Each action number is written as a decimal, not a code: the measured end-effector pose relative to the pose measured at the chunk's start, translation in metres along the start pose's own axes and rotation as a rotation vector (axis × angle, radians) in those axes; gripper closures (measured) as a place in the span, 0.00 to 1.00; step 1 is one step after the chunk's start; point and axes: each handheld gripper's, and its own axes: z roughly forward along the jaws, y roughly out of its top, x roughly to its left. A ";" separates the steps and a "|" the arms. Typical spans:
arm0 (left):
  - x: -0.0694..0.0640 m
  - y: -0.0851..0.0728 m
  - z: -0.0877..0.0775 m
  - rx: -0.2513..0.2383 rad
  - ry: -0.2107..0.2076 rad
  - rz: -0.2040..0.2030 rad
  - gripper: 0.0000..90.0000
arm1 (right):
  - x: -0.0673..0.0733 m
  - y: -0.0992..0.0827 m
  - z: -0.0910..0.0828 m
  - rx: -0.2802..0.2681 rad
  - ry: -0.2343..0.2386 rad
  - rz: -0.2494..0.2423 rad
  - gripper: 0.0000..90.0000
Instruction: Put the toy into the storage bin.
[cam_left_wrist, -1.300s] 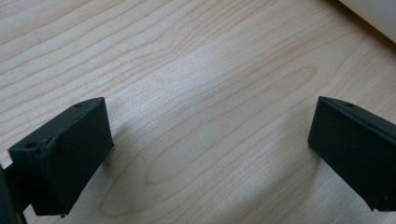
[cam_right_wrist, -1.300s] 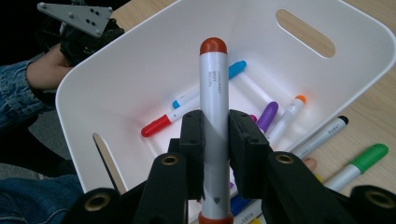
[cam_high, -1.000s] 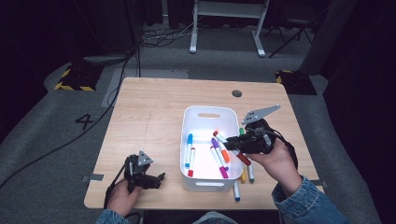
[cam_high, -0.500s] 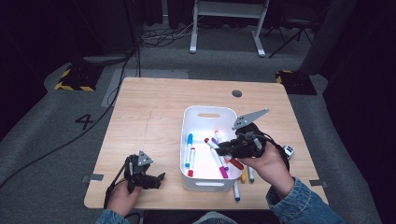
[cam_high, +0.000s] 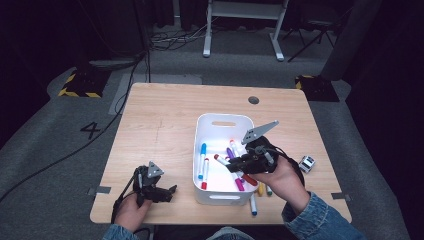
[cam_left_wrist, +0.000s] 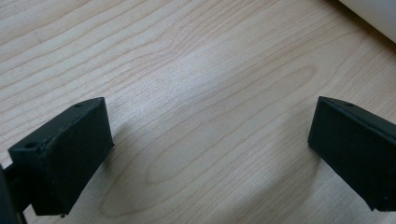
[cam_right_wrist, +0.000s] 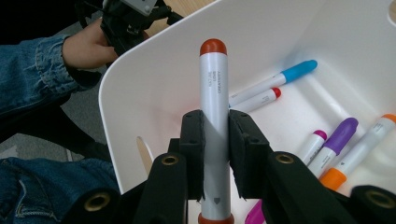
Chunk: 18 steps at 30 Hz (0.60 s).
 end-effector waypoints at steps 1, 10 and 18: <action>0.000 0.000 0.000 0.000 0.000 0.000 0.00 | 0.000 -0.001 0.001 0.007 0.005 0.005 0.85; 0.000 0.000 0.000 0.000 0.000 0.000 0.00 | 0.001 -0.003 0.016 0.062 0.016 -0.001 0.85; 0.000 0.000 0.000 0.000 0.000 0.000 0.00 | 0.000 -0.004 0.028 0.091 0.009 -0.031 0.85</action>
